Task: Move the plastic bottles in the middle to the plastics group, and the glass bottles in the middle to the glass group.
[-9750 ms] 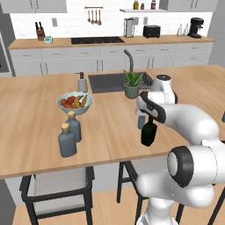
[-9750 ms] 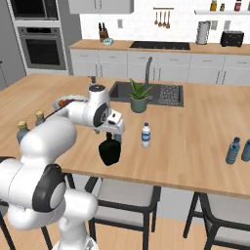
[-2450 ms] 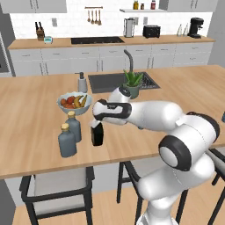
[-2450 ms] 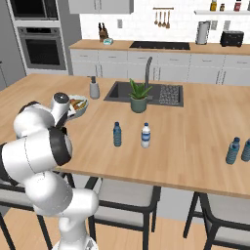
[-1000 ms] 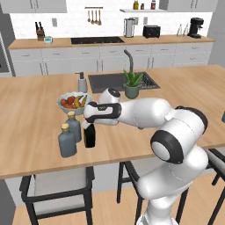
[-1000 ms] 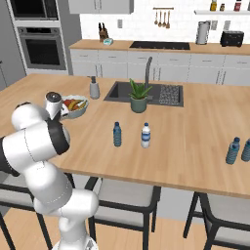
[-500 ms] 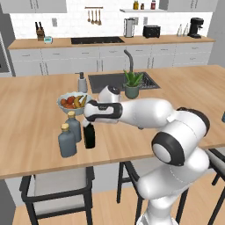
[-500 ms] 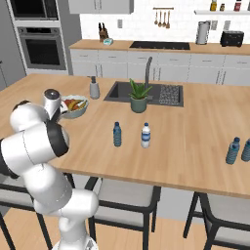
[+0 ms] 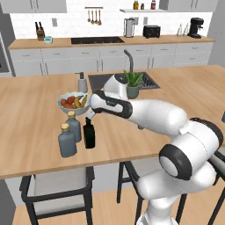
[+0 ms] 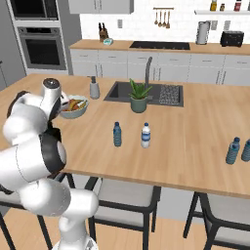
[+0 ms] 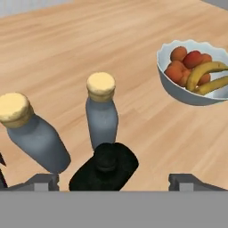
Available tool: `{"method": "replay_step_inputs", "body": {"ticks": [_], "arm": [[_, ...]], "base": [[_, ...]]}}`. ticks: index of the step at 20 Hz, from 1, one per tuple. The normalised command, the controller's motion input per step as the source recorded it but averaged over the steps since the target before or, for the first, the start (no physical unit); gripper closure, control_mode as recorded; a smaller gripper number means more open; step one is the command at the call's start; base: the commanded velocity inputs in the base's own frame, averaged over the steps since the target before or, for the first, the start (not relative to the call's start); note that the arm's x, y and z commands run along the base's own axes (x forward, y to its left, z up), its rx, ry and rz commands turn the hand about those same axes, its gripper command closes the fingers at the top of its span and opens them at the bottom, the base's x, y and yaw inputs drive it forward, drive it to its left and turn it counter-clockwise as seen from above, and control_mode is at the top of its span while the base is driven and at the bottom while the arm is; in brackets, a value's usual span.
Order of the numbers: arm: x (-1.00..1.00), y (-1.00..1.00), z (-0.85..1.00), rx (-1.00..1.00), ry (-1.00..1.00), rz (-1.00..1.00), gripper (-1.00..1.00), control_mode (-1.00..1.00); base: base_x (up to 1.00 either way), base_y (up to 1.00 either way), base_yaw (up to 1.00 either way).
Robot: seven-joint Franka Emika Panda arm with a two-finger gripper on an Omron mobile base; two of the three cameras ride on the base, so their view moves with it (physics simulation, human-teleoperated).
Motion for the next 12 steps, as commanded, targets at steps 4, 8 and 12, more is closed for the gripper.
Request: {"method": "replay_step_inputs", "body": {"ticks": [4, 8, 12], "arm": [[-0.28, -0.81, 0.29, -0.02, 0.00, -0.08, -1.00, -1.00], [-0.21, -0.99, 0.21, 0.00, 0.00, -0.16, -1.00, -1.00], [-0.08, -1.00, 0.08, -0.01, 0.01, -0.23, -1.00, -1.00]], "base": [[0.00, 0.00, 0.00], [0.00, 0.00, 0.00], [0.00, 0.00, 0.00]]}}
